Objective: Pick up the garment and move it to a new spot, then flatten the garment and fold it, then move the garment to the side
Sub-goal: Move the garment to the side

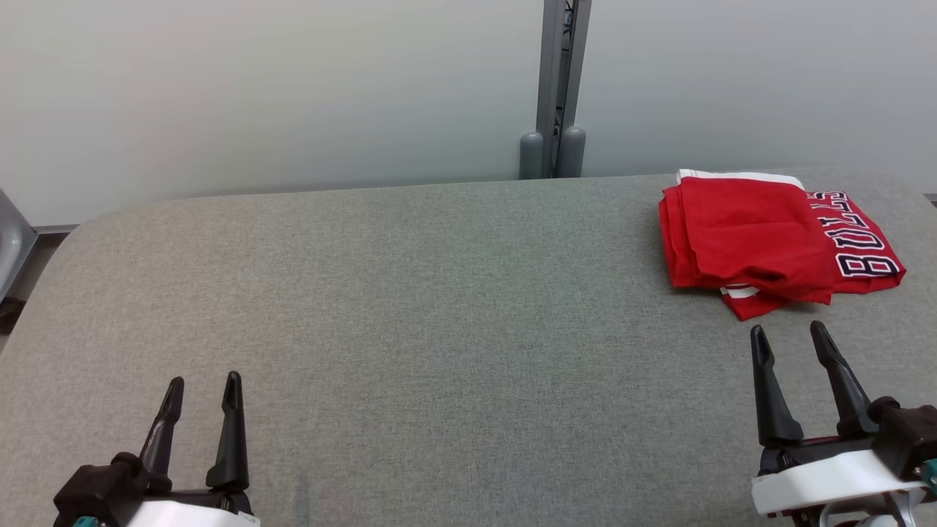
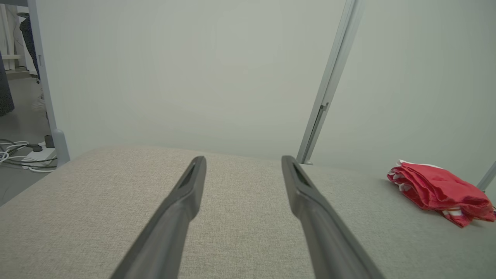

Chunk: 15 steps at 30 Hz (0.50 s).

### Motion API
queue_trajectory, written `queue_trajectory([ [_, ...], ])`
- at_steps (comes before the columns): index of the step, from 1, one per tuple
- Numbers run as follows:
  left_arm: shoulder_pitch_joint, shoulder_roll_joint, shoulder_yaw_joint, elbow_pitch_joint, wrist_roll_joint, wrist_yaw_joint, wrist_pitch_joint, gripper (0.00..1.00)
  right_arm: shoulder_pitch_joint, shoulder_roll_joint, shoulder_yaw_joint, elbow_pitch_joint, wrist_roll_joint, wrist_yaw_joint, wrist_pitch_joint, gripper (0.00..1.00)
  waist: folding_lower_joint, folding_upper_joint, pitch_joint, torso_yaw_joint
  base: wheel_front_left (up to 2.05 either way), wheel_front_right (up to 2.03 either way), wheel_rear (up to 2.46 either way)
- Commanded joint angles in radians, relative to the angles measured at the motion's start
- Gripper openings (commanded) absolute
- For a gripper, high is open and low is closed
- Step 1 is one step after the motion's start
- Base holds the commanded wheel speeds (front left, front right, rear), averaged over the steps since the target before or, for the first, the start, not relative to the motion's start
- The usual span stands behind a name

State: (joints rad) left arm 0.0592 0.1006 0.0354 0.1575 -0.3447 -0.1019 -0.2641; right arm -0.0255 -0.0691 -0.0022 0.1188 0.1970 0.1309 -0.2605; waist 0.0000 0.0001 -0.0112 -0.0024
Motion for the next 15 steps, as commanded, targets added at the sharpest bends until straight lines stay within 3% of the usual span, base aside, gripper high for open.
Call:
queue_trajectory([
  [1, -0.004, -0.002, 0.004, 0.003, 0.011, -0.008, 0.000, 1.00, 0.007, -0.009, 0.002, -0.001, -0.009, 0.000, -0.007, 1.00, 0.0000, -0.0001, 0.000, 0.000, 0.00, 0.00, 0.00],
  [15, -0.021, -0.020, 0.012, 0.019, 0.037, -0.028, 0.000, 1.00, 0.001, -0.005, 0.016, 0.003, -0.016, 0.000, -0.007, 1.00, 0.0000, -0.0001, 0.004, 0.000, 0.00, 0.00, 0.00],
])
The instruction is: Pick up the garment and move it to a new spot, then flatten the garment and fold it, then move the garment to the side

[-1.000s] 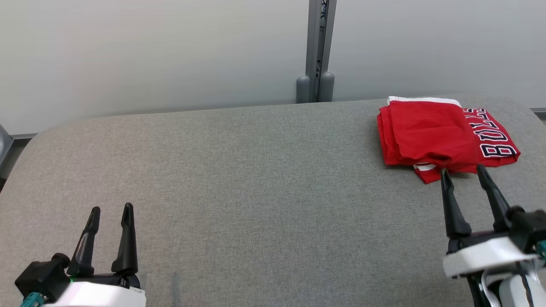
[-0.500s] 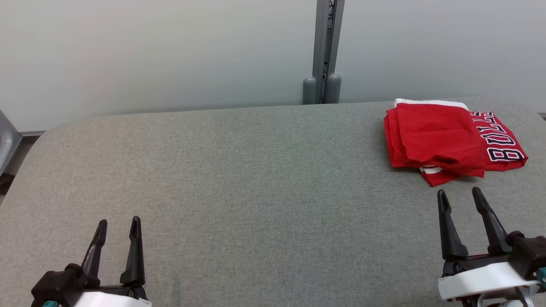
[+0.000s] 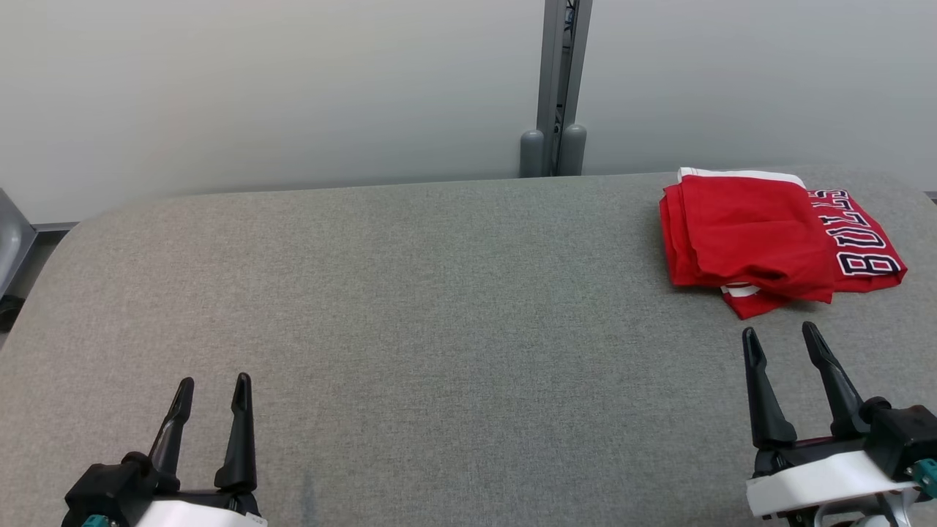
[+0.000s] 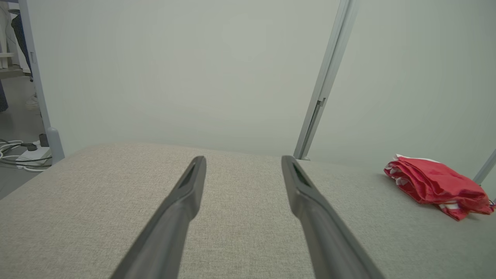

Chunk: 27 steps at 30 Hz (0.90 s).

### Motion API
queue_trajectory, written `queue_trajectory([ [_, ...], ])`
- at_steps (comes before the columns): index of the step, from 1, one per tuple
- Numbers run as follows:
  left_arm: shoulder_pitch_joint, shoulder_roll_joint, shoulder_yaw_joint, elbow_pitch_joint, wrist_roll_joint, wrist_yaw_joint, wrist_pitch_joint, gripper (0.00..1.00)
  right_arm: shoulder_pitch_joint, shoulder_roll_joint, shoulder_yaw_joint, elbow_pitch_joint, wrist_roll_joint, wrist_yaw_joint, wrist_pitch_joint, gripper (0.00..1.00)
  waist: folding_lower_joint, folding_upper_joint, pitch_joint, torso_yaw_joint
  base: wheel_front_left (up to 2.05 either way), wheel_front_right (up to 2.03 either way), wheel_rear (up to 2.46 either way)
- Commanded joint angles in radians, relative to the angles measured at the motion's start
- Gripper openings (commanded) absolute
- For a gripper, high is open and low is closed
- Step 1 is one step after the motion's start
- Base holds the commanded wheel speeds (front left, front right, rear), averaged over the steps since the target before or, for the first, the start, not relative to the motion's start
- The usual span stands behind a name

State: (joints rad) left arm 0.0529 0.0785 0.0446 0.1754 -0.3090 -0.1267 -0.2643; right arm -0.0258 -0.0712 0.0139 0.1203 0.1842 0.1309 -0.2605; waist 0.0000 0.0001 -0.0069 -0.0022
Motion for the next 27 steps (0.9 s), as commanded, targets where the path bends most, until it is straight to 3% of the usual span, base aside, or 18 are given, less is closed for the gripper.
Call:
queue_trajectory([
  [1, -0.015, 0.001, 0.002, 0.002, 0.003, -0.004, 0.000, 1.00, 0.000, -0.002, 0.001, 0.002, -0.004, 0.000, -0.007, 1.00, 0.0000, -0.0001, 0.001, 0.000, 0.00, 0.00, 0.00],
  [12, -0.021, 0.004, -0.008, 0.011, -0.009, -0.005, 0.000, 1.00, -0.008, 0.003, 0.000, 0.007, -0.005, 0.000, -0.007, 1.00, 0.0000, -0.0001, 0.006, 0.001, 0.00, 0.00, 0.00],
  [13, -0.004, 0.000, -0.009, 0.015, -0.006, -0.003, 0.001, 0.00, -0.003, 0.005, 0.001, 0.009, -0.003, 0.000, 0.001, 0.00, 0.0000, -0.0001, 0.006, 0.000, 0.00, 0.00, 0.00],
  [16, 0.016, -0.011, -0.013, 0.043, -0.010, -0.003, 0.003, 0.00, 0.016, 0.012, 0.003, 0.035, 0.001, 0.000, 0.005, 0.00, 0.0000, -0.0001, 0.006, 0.000, 0.00, 0.00, 0.00],
  [27, -0.013, -0.013, 0.001, 0.047, -0.203, -0.003, 0.060, 0.00, 0.000, 0.011, -0.014, 0.047, 0.218, 0.000, 0.058, 0.00, 0.0000, -0.0001, 0.006, 0.001, 0.00, 0.00, 0.00],
])
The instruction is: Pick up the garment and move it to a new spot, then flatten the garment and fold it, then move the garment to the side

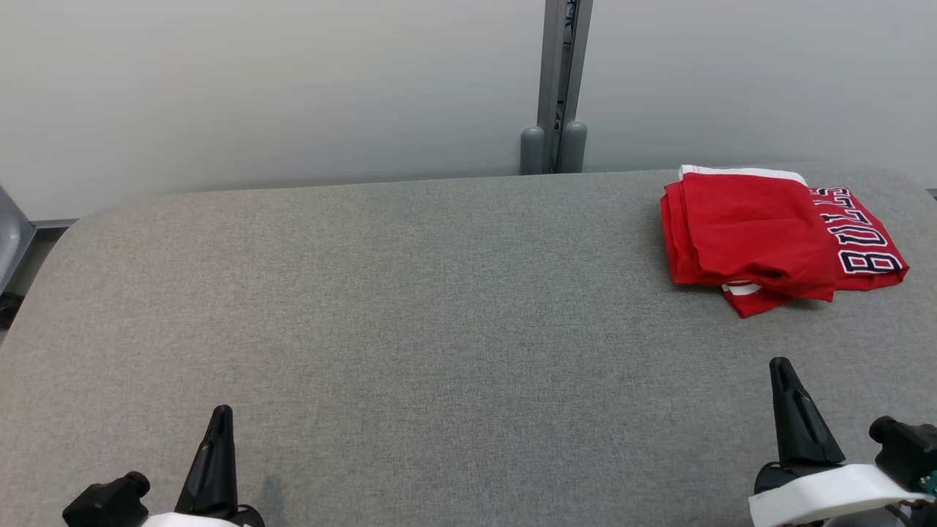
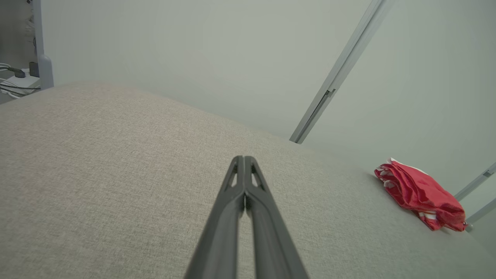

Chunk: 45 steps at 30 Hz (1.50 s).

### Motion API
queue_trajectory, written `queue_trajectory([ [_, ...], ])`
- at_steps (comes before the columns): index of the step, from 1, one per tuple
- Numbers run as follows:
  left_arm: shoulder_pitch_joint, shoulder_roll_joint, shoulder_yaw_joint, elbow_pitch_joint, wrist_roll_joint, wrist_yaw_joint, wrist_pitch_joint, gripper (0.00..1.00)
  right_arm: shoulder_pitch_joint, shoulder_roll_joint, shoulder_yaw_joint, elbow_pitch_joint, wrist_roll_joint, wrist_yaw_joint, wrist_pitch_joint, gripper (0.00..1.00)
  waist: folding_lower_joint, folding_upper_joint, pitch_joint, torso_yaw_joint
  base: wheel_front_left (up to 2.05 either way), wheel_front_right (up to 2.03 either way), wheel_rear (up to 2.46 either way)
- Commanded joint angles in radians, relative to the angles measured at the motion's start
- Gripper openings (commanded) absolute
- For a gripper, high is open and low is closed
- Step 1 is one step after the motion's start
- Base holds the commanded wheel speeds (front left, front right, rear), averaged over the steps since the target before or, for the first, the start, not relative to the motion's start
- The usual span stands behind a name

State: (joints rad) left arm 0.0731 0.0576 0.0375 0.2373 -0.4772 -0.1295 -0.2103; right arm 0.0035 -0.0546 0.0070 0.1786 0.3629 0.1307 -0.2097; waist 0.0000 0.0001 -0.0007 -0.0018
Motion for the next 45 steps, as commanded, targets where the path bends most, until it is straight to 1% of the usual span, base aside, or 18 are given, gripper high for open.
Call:
queue_trajectory([
  [1, -0.036, 0.008, 0.009, -0.014, -0.051, 0.000, 0.011, 0.00, -0.030, -0.006, -0.009, -0.010, 0.057, 0.000, 0.012, 0.00, 0.0000, -0.0001, 0.000, 0.000, 0.00, 0.00, 0.00],
  [32, -0.098, 0.003, 0.036, -0.007, -0.474, -0.001, 0.133, 0.00, -0.066, -0.006, -0.050, 0.018, 0.526, 0.000, 0.131, 0.00, 0.0000, -0.0001, 0.001, 0.001, 0.00, 0.00, 0.00],
  [45, -0.118, 0.001, 0.046, -0.004, -0.615, -0.001, 0.174, 0.00, -0.077, -0.005, -0.064, 0.028, 0.681, 0.000, 0.171, 0.00, 0.0000, -0.0001, 0.002, 0.001, 0.00, 0.00, 0.00],
])
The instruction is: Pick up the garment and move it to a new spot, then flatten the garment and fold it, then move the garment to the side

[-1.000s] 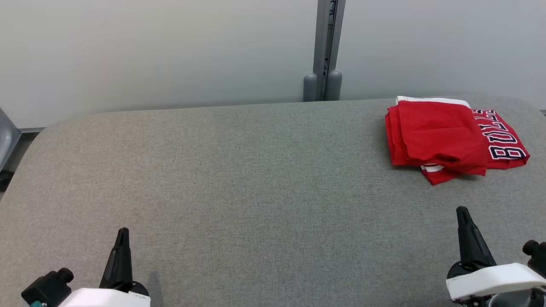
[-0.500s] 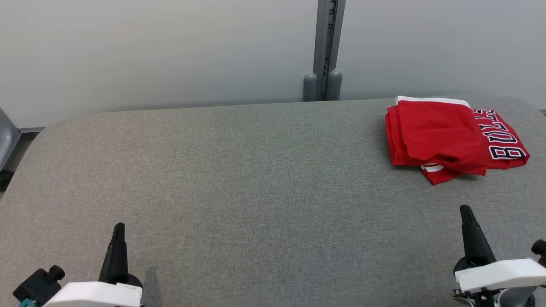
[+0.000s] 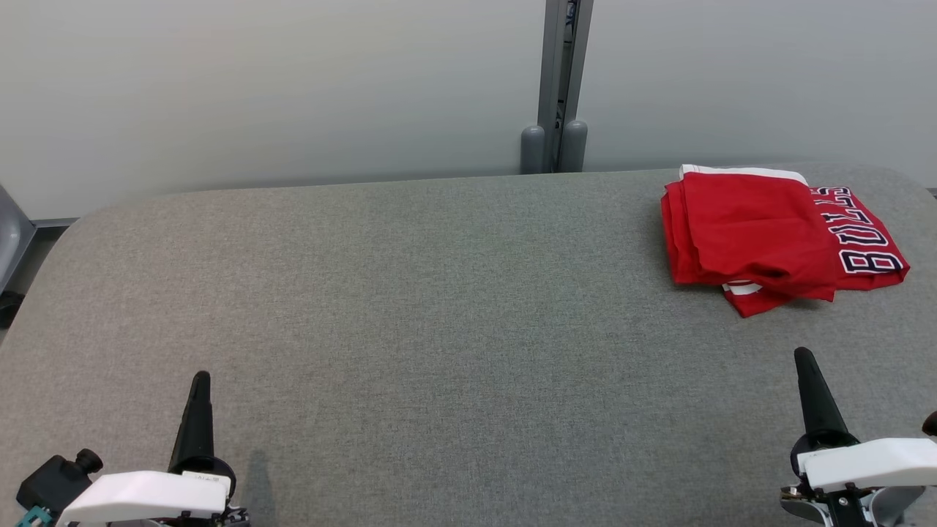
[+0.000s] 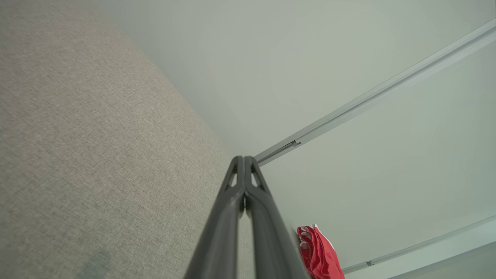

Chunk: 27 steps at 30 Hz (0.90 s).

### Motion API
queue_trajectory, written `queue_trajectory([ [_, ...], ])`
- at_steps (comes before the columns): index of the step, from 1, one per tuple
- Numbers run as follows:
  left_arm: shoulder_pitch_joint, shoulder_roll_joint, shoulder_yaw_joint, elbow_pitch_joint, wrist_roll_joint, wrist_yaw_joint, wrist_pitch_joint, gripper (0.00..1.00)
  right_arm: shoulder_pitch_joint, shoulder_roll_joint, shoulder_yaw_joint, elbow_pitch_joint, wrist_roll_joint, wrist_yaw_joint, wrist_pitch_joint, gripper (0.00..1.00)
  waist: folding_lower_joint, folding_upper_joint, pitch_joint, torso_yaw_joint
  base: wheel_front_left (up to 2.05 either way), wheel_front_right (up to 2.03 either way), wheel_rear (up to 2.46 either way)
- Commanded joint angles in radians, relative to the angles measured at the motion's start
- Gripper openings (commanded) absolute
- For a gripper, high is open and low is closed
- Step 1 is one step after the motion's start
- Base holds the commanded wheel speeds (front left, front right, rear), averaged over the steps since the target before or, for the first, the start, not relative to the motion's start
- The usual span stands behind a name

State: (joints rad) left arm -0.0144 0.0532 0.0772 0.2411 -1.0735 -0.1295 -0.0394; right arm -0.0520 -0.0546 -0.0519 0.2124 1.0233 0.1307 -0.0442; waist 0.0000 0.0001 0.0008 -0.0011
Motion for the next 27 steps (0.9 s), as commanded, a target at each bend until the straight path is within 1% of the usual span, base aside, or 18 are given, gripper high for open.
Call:
queue_trajectory([
  [1, -0.032, 0.005, 0.007, -0.008, -0.029, -0.001, 0.006, 0.00, -0.023, -0.005, -0.006, -0.005, 0.032, 0.000, 0.009, 0.00, 0.0000, -0.0001, 0.000, 0.000, 0.00, 0.00, 0.00],
  [27, -0.065, 0.002, 0.022, -0.003, -0.252, -0.001, 0.072, 0.00, -0.040, -0.003, -0.030, 0.011, 0.278, 0.000, 0.075, 0.00, 0.0000, -0.0001, 0.001, 0.000, 0.00, 0.00, 0.00],
])
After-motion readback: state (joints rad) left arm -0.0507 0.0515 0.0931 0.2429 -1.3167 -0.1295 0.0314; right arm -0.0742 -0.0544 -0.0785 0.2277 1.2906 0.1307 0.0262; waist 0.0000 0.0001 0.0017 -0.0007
